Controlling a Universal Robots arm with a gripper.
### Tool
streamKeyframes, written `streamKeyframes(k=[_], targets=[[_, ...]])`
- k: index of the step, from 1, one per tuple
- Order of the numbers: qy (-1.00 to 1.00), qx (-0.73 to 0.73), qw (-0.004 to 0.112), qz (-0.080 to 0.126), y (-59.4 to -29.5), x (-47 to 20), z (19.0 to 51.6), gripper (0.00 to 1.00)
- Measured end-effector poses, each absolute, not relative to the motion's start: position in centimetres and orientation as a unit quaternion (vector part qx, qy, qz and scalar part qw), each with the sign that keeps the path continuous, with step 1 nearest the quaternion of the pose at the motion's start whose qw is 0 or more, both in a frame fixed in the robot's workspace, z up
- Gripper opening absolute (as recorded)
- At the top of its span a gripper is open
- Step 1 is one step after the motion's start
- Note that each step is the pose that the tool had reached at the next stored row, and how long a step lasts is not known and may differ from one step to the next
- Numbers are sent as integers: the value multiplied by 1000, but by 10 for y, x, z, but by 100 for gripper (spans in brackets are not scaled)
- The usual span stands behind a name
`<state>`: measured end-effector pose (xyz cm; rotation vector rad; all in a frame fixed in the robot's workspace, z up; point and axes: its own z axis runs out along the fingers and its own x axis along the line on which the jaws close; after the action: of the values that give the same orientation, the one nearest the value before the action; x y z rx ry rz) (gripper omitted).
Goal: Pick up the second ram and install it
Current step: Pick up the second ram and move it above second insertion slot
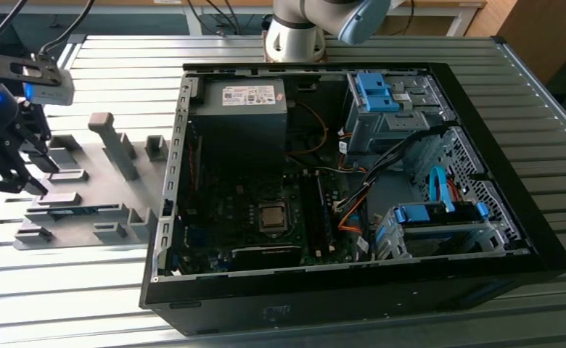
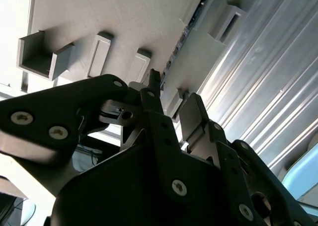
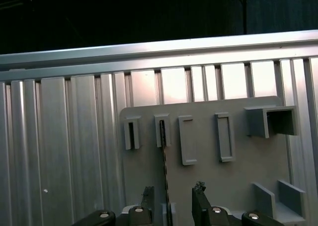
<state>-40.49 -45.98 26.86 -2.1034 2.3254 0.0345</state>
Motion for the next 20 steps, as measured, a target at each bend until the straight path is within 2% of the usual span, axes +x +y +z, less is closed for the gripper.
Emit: streamKeyframes(k=[20], targets=[[742, -671, 3, 11, -461, -405, 243, 43]])
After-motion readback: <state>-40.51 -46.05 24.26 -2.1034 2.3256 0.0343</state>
